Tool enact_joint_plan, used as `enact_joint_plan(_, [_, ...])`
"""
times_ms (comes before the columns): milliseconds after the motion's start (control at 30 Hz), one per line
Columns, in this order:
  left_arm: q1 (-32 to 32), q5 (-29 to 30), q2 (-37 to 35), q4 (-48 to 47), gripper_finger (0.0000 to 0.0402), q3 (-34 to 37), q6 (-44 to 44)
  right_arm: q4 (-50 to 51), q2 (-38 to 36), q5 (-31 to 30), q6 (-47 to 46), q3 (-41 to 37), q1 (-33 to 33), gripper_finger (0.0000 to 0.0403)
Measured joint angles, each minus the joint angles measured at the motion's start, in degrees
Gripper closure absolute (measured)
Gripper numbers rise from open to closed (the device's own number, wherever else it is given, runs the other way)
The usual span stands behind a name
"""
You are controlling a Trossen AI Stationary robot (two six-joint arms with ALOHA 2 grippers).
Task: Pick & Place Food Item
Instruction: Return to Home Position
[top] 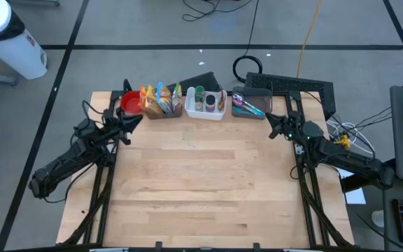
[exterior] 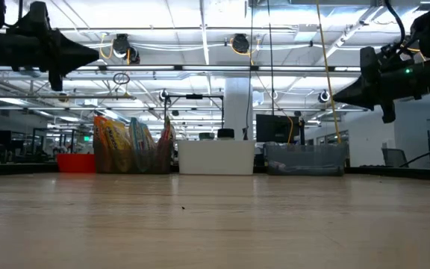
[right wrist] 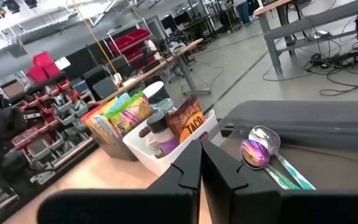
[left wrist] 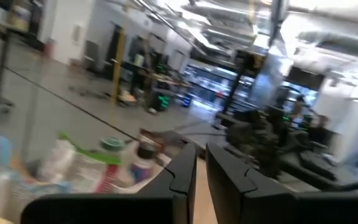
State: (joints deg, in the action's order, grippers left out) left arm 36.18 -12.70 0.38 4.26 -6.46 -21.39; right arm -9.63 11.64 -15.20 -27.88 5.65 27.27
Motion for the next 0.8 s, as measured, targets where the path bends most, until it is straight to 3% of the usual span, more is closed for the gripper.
enact_joint_plan(200, [0.00,8.54,-0.02,0.82,0.0360,1.20,2.94,2.58,-0.46,0.04,2.48,0.00,0.00,0.0402])
enact_joint_plan(333, [-0.02,8.85,-0.03,5.25,0.0360,5.73,-0.82,1.52,-0.44,0.28,4.73,0.00,0.00,0.0401])
enact_joint_plan(533, [0.00,10.89,0.42,6.57,0.0360,5.53,2.05,-0.73,-0.46,0.28,6.78,0.00,0.00,0.0402])
enact_joint_plan(800, [-0.01,10.09,0.46,0.07,0.0360,5.53,1.30,3.40,-0.44,0.28,11.21,0.00,0.00,0.0399])
